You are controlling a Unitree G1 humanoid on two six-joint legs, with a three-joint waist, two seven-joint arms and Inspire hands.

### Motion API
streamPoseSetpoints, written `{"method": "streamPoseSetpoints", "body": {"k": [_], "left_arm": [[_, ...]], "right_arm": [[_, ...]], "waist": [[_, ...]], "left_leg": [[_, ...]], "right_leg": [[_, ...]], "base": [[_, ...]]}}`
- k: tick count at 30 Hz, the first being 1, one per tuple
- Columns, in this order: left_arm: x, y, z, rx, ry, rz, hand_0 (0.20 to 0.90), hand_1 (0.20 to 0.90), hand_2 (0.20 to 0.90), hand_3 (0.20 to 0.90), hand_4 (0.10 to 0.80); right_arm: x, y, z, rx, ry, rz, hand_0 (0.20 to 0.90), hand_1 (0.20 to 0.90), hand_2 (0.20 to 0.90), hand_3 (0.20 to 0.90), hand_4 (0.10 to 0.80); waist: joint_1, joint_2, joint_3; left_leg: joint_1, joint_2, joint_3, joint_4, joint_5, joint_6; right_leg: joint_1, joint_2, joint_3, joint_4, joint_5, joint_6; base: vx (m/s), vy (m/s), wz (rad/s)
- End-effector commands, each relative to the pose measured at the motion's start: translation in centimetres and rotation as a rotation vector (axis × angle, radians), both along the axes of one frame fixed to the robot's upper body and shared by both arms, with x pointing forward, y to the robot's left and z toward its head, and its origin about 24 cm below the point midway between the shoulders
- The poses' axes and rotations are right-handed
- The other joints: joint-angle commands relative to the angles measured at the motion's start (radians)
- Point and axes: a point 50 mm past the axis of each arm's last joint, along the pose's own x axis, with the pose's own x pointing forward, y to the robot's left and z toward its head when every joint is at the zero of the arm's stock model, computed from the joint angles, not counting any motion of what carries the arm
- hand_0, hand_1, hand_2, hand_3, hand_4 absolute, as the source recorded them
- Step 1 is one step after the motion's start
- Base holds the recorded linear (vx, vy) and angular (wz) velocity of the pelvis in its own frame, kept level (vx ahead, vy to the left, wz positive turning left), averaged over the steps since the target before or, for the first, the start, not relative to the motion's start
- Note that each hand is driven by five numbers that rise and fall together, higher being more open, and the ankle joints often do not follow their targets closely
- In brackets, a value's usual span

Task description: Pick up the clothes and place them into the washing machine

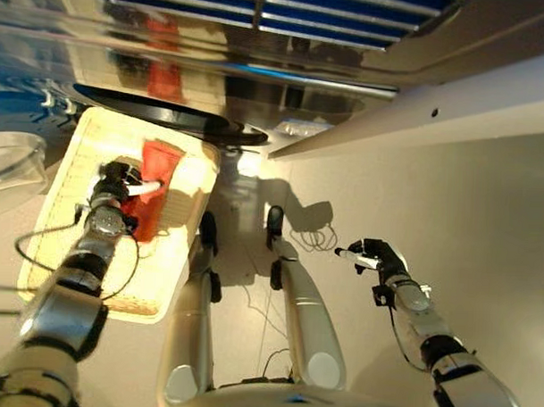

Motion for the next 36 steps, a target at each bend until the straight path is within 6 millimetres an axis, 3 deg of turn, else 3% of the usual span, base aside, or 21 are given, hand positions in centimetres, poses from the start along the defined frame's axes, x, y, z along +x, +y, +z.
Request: {"method": "streamPoseSetpoints", "body": {"k": [1, 5, 7, 10, 18, 26, 36], "left_arm": [[0.5, -1.6, 1.2, -0.313, -0.301, 0.073, 0.2, 0.2, 0.2, 0.2, 0.3], [1.3, -5.2, 1.7, -0.649, -0.507, 0.127, 0.2, 0.2, 0.2, 0.2, 0.3], [1.7, -6.4, 2.1, -0.737, -0.57, 0.128, 0.2, 0.2, 0.2, 0.2, 0.3], [1.9, -7.1, 2.6, -0.776, -0.603, 0.131, 0.2, 0.2, 0.2, 0.2, 0.3], [3.6, -9.0, 6.8, -0.877, -0.778, 0.097, 0.2, 0.2, 0.2, 0.2, 0.3], [4.8, -7.9, 10.4, -0.869, -0.88, 0.101, 0.2, 0.2, 0.2, 0.2, 0.3], [5.9, -4.1, 15.2, -0.773, -0.958, 0.129, 0.2, 0.2, 0.2, 0.2, 0.3]], "right_arm": [[-3.9, -2.5, -1.6, -0.039, 0.073, -0.126, 0.9, 0.9, 0.9, 0.9, 0.8], [-4.1, -1.5, -2.2, -0.025, 0.081, -0.134, 0.9, 0.9, 0.9, 0.9, 0.8], [-4.2, -1.1, -2.5, -0.029, 0.09, -0.135, 0.9, 0.9, 0.9, 0.9, 0.8], [-4.3, -0.9, -2.6, -0.029, 0.094, -0.135, 0.9, 0.9, 0.9, 0.9, 0.8], [-3.8, -0.2, -2.3, -0.046, 0.075, -0.108, 0.9, 0.9, 0.9, 0.9, 0.8], [-3.9, -0.4, -2.3, -0.056, 0.079, -0.106, 0.9, 0.9, 0.9, 0.9, 0.8], [-3.4, -0.9, -1.6, -0.065, 0.06, -0.083, 0.9, 0.9, 0.9, 0.9, 0.8]], "waist": [[-0.015, -0.019, -0.05], [-0.015, -0.026, -0.058], [-0.016, -0.029, -0.063], [-0.016, -0.031, -0.065], [-0.031, -0.045, -0.072], [-0.046, -0.05, -0.081], [-0.074, -0.061, -0.097]], "left_leg": [[-0.03, -0.018, -0.066, 0.031, -0.049, -0.059], [-0.021, -0.018, -0.073, 0.027, -0.055, -0.06], [-0.016, -0.017, -0.075, 0.022, -0.054, -0.061], [-0.011, -0.016, -0.074, 0.024, -0.058, -0.061], [-0.011, -0.009, -0.073, 0.029, -0.063, -0.062], [-0.019, -0.006, -0.07, 0.048, -0.077, -0.061], [-0.041, 0.003, -0.056, 0.073, -0.092, -0.062]], "right_leg": [[0.079, 0.005, -0.044, -0.117, 0.065, 0.022], [0.088, 0.005, -0.05, -0.118, 0.06, 0.022], [0.091, 0.005, -0.05, -0.12, 0.06, 0.023], [0.094, 0.006, -0.049, -0.12, 0.057, 0.022], [0.096, 0.009, -0.041, -0.123, 0.06, 0.023], [0.085, 0.014, -0.032, -0.112, 0.055, 0.02], [0.061, 0.023, -0.025, -0.095, 0.052, 0.022]], "base": [[0.034, -0.035, 0.05], [0.033, -0.035, 0.11], [0.01, -0.014, 0.03], [0.0, 0.0, 0.0], [0.001, -0.004, -0.01], [0.002, 0.002, -0.01], [0.0, 0.002, -0.01]]}}
